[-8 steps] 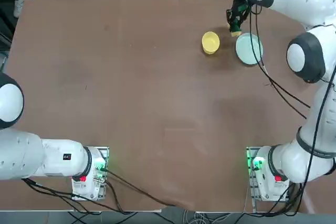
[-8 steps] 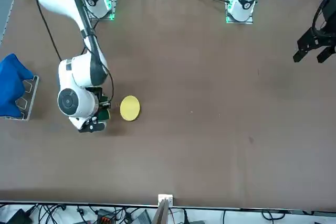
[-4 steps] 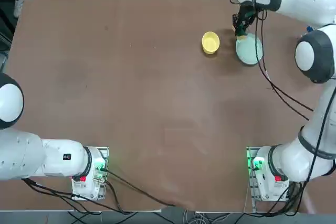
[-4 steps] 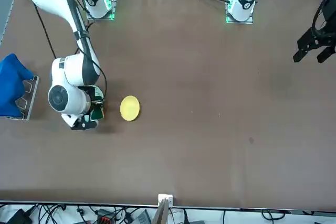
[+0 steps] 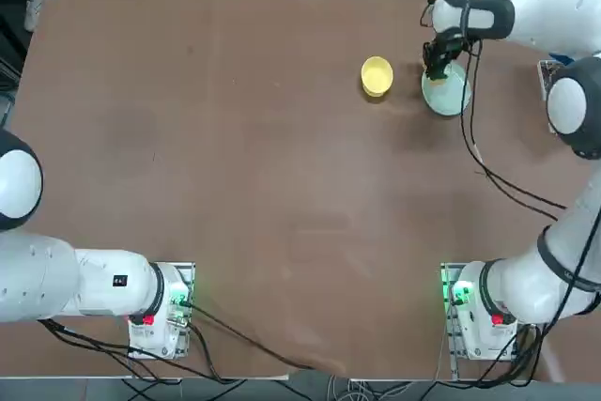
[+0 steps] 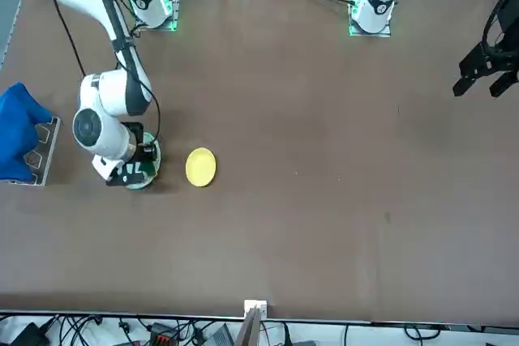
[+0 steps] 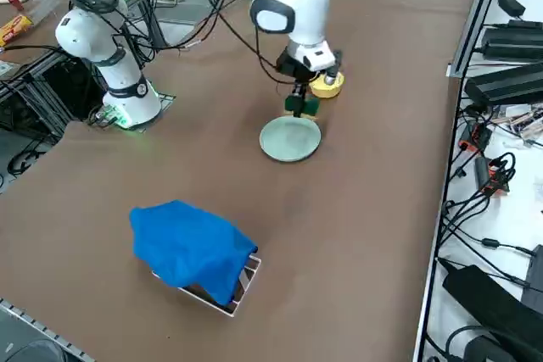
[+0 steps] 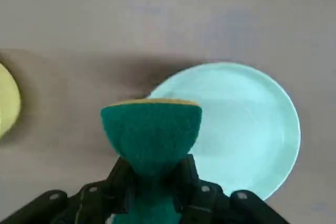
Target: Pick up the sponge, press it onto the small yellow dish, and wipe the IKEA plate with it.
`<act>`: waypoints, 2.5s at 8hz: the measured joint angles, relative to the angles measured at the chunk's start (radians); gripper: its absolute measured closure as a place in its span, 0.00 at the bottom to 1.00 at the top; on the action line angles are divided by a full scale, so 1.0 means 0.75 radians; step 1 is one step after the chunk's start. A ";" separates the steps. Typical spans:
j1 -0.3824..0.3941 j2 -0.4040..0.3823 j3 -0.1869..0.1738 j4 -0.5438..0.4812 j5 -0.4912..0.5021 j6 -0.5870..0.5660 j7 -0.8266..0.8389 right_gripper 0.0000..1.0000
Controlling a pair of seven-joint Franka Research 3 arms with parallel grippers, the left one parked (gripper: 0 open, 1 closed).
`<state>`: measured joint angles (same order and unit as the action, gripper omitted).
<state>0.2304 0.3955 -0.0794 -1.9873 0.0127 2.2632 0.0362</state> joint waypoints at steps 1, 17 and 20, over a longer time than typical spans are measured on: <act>-0.007 -0.021 -0.002 -0.049 -0.002 0.027 -0.001 0.61; -0.165 0.019 -0.012 -0.250 -0.008 0.317 -0.151 0.61; -0.225 0.017 -0.013 -0.243 -0.008 0.331 -0.251 0.61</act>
<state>0.0616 0.4081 -0.0889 -2.1698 0.0063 2.5116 -0.1519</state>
